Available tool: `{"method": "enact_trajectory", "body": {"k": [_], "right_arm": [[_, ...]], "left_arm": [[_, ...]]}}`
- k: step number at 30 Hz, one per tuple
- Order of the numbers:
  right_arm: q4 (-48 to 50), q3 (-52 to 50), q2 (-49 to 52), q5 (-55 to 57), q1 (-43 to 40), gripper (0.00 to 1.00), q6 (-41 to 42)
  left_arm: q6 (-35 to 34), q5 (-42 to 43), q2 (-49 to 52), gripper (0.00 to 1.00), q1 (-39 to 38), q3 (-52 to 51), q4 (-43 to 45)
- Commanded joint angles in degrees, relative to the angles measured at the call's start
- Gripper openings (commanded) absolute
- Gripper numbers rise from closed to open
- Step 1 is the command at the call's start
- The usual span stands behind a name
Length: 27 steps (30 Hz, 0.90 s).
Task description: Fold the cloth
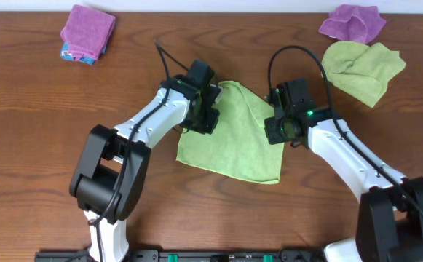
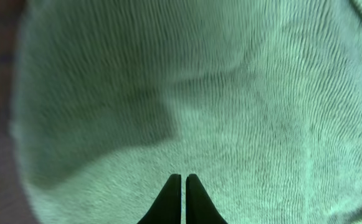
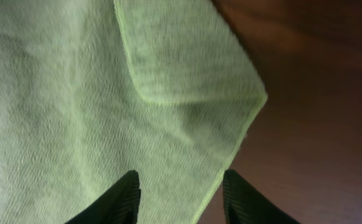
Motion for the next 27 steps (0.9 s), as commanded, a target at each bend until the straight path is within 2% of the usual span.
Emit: {"method": "enact_trajectory", "body": {"k": [1, 27], "right_arm": [[1.29, 0.59, 2.23, 0.90, -0.42, 0.40, -0.61], [14.80, 0.83, 14.58, -2.01, -0.52, 0.41, 3.61]], "left_arm": [[-1.90, 2.36, -0.63, 0.06, -0.11, -1.44, 0.79], [-3.65, 4.70, -0.63, 0.06, -4.52, -11.17, 1.01]]}}
